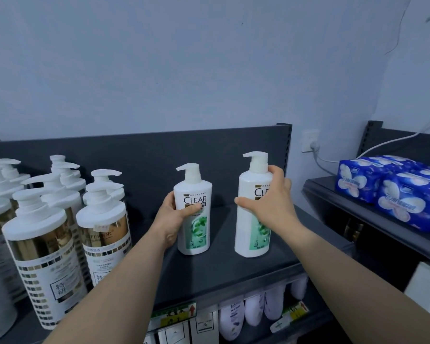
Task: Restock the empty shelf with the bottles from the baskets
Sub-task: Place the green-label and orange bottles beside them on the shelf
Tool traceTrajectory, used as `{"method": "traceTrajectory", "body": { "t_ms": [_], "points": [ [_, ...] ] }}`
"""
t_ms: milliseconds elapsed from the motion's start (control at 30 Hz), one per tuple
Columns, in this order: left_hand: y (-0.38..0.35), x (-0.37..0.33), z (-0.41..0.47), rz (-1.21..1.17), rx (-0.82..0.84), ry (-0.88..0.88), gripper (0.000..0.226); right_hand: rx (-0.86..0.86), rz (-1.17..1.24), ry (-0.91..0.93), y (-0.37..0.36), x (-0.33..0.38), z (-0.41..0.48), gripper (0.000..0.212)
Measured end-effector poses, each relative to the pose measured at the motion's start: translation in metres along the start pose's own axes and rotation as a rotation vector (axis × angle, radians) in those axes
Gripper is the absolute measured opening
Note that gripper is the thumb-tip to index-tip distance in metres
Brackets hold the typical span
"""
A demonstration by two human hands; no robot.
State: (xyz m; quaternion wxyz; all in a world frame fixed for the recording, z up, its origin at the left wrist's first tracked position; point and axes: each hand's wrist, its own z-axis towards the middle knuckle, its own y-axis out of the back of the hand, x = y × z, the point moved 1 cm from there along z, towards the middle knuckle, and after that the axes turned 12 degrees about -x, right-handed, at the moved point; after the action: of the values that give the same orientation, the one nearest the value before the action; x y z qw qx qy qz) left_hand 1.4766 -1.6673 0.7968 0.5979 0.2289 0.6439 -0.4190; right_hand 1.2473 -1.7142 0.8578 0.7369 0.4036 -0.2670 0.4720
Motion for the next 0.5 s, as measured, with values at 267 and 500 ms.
{"method": "traceTrajectory", "body": {
  "t_ms": [267, 500],
  "points": [
    [-0.006, 0.008, 0.03, 0.016, -0.016, 0.012, 0.064, 0.023, -0.011, -0.012, -0.013, -0.01, 0.004, 0.091],
    [-0.008, 0.007, 0.065, 0.075, -0.028, 0.024, 0.055, 0.024, -0.014, -0.022, -0.027, -0.017, 0.014, 0.092]
  ]
}}
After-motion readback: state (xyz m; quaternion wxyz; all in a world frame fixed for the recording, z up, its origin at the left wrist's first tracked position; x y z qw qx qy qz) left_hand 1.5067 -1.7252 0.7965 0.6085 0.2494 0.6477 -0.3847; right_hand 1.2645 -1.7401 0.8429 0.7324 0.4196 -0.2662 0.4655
